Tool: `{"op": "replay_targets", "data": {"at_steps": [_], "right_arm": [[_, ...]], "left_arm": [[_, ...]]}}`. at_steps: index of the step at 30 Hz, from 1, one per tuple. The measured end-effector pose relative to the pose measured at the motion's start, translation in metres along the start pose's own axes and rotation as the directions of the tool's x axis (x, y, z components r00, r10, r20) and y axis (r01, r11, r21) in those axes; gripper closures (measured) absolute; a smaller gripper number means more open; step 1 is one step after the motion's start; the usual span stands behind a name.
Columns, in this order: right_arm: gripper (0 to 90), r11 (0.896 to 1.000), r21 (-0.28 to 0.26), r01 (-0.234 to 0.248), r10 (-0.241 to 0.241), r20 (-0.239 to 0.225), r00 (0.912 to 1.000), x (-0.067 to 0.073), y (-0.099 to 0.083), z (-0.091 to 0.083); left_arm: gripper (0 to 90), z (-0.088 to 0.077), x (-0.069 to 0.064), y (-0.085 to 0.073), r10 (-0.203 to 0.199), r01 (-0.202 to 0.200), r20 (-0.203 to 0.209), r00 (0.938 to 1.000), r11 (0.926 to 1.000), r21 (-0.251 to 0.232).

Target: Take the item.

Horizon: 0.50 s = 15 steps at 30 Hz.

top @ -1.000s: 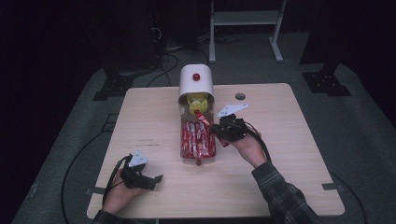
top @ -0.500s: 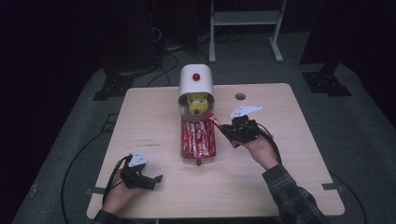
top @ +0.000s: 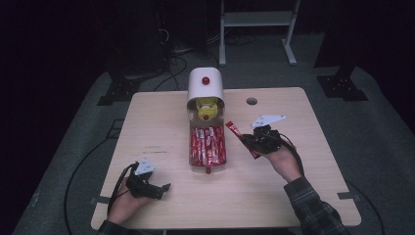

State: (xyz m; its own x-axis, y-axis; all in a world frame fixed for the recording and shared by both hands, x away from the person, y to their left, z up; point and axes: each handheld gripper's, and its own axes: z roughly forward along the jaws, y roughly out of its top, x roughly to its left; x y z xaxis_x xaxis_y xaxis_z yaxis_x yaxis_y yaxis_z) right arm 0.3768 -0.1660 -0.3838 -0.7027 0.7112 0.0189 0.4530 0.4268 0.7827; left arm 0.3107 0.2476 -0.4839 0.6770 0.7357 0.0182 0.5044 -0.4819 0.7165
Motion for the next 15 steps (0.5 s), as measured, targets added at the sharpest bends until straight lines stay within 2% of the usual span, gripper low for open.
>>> {"op": "replay_targets", "data": {"at_steps": [15], "right_arm": [[82.6,0.998,0.055,-0.043,0.042,0.030,0.9987,-0.021,-0.027,0.007]], "left_arm": [[0.0,0.000,0.000,0.000,-0.002,0.002,0.001,1.0000,1.0000,0.003]]}}
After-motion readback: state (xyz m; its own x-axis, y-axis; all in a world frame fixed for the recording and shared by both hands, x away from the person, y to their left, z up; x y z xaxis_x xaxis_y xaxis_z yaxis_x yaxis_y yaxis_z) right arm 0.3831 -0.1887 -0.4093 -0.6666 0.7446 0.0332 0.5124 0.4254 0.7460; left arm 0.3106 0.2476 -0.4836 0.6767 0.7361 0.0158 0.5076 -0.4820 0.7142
